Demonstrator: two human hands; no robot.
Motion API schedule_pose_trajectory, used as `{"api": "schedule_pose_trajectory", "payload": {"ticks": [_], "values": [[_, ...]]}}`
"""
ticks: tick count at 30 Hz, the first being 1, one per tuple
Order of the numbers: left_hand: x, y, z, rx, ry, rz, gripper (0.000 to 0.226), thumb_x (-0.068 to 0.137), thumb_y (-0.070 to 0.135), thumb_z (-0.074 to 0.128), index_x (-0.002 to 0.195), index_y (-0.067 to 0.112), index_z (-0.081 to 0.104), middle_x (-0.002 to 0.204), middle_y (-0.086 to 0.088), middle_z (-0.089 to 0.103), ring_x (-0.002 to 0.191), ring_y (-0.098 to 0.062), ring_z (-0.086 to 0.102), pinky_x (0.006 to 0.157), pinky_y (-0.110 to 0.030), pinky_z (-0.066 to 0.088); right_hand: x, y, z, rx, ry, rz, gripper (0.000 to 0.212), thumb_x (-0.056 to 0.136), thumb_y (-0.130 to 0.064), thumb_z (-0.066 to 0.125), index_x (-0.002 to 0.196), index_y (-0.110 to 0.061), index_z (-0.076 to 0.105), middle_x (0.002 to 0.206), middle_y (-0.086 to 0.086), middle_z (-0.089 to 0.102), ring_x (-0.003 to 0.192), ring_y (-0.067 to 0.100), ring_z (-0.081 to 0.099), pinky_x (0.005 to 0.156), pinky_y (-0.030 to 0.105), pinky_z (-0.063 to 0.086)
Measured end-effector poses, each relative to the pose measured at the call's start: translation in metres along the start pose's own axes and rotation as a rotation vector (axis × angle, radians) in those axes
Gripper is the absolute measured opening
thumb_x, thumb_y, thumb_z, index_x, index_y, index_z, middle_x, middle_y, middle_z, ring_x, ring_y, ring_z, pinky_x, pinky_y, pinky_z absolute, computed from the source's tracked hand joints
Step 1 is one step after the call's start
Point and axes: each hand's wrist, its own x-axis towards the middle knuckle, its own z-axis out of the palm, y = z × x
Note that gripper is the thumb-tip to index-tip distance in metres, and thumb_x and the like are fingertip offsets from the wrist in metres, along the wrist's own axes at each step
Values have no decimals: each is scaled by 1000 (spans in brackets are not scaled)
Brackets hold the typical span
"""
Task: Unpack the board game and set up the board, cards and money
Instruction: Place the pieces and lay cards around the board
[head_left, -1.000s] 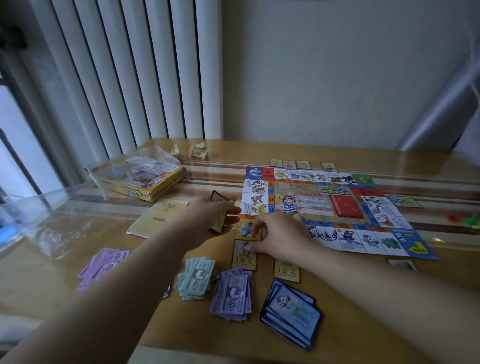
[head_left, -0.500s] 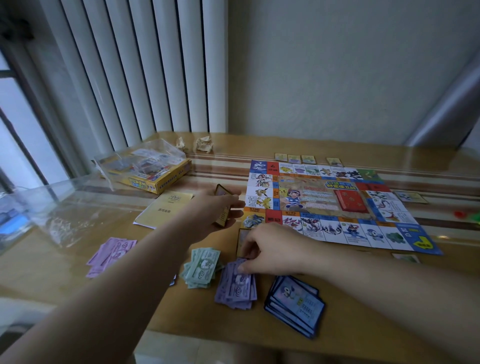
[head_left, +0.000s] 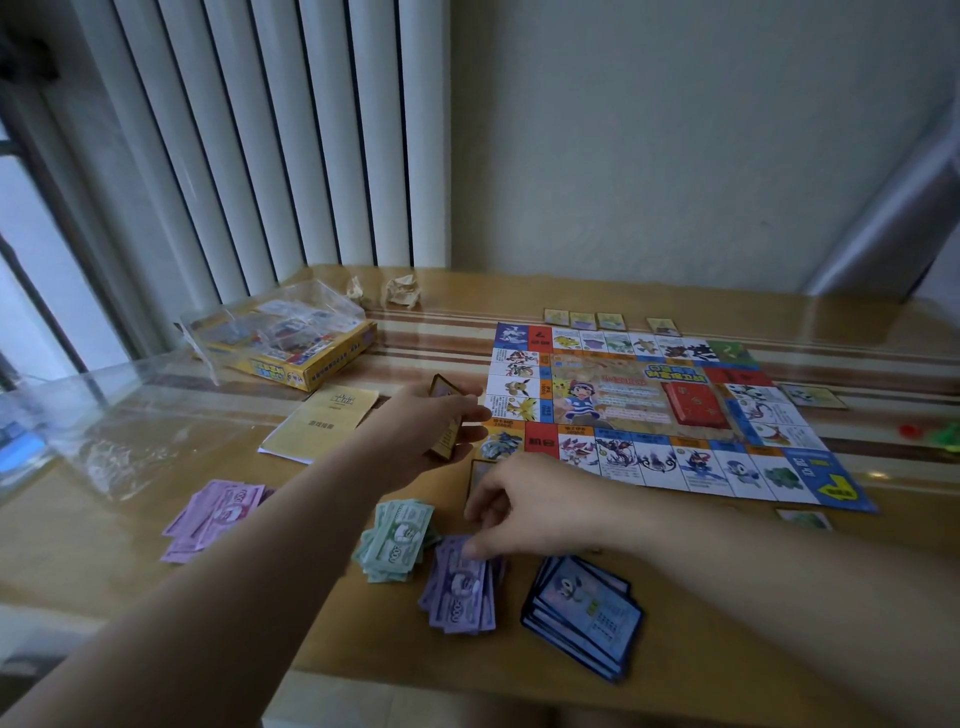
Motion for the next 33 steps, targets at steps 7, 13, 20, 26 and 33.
{"api": "schedule_pose_trajectory", "payload": {"ticks": [7,13,20,26,33], "values": [[2,2,-4,-118,22,-12,16,96,9,50,109,9,60,92,-10,67,73,-16,63,64,-26,47,5,30,-12,-410,115,86,46,96,-43,47,140,-28,44,139,4,39,133,27,31,112,48,25],[4,2,-5,-128,21,-12,17,96,9,49,110,8,60,90,-11,66,74,-17,62,63,-25,47,-4,32,7,-523,51,51,56,98,-50,35,148,-26,27,155,4,11,139,27,12,113,45,13],[7,-1,1,-141,-10,-32,14,96,12,51,103,12,63,95,-11,67,77,-17,62,61,-25,48,-8,33,8,-535,56,67,59,96,-54,36,148,-27,28,153,4,14,137,27,15,113,46,13],[4,-2,3,-511,-151,-201,20,94,19,47,103,8,62,98,-13,69,81,-22,67,69,-33,56,-12,28,-11,-289,237,67,47,97,-47,41,139,-26,44,143,2,31,134,22,25,112,43,23],[-6,1,21,-540,-456,-120,40,90,-8,28,125,-9,49,116,-20,66,100,-26,68,84,-37,57,-23,49,-67,346,499,87,23,97,-28,51,115,-22,64,118,-4,62,98,9,60,76,21,49]]}}
